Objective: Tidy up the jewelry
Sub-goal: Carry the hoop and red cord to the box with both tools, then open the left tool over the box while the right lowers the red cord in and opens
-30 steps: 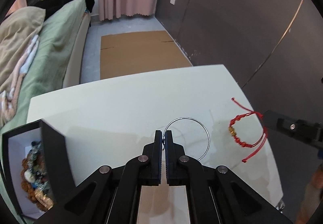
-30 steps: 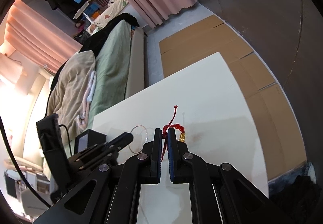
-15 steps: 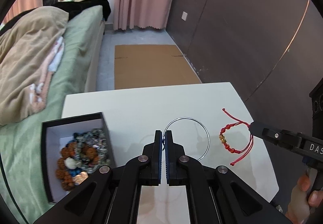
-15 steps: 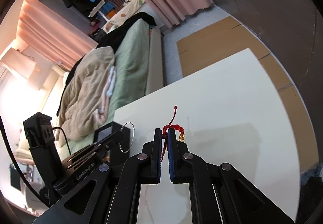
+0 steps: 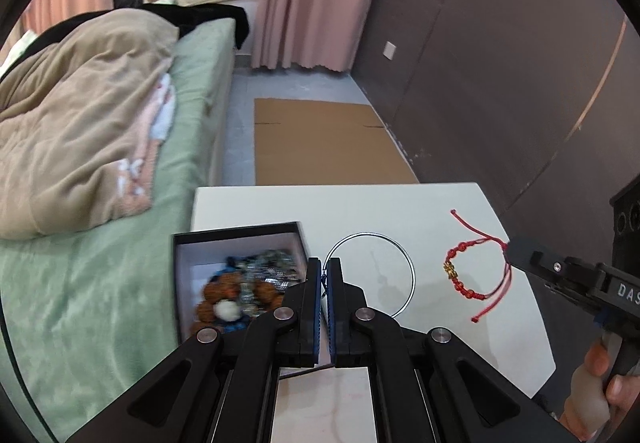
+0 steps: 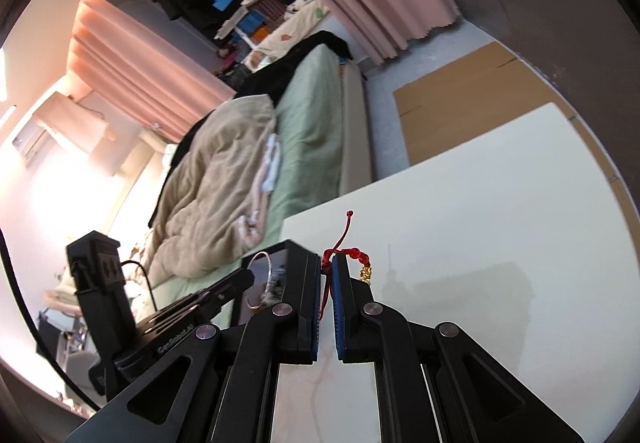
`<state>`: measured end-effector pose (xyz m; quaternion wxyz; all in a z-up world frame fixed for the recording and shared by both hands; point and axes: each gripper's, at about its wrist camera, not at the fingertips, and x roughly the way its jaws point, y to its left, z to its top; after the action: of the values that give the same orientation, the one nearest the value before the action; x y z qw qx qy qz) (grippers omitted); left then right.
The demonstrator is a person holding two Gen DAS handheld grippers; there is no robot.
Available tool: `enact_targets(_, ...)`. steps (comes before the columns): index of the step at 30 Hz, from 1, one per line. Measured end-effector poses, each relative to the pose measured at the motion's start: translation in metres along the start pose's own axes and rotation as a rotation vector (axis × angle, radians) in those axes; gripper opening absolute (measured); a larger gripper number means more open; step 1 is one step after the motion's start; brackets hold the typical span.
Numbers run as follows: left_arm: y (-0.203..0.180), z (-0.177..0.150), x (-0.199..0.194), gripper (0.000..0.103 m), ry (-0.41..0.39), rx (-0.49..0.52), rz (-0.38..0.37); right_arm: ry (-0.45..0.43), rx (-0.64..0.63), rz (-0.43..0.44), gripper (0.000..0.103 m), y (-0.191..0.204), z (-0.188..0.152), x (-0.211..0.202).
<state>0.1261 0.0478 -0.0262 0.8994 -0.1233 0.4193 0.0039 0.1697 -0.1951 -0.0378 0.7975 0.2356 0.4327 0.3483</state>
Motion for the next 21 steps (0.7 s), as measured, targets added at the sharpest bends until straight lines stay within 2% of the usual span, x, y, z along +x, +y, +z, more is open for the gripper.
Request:
enact_targets(7, 0.033, 0.003, -0.005, 0.002, 0.003, -0.057, 0.014, 0.01, -0.029, 0.044, 0.007, 0.02, -0.007, 0.015)
enact_targets(21, 0.068, 0.006, 0.005, 0.003, 0.031, -0.143, 0.036, 0.033, -0.048, 0.105, 0.007, 0.043, -0.015, 0.04)
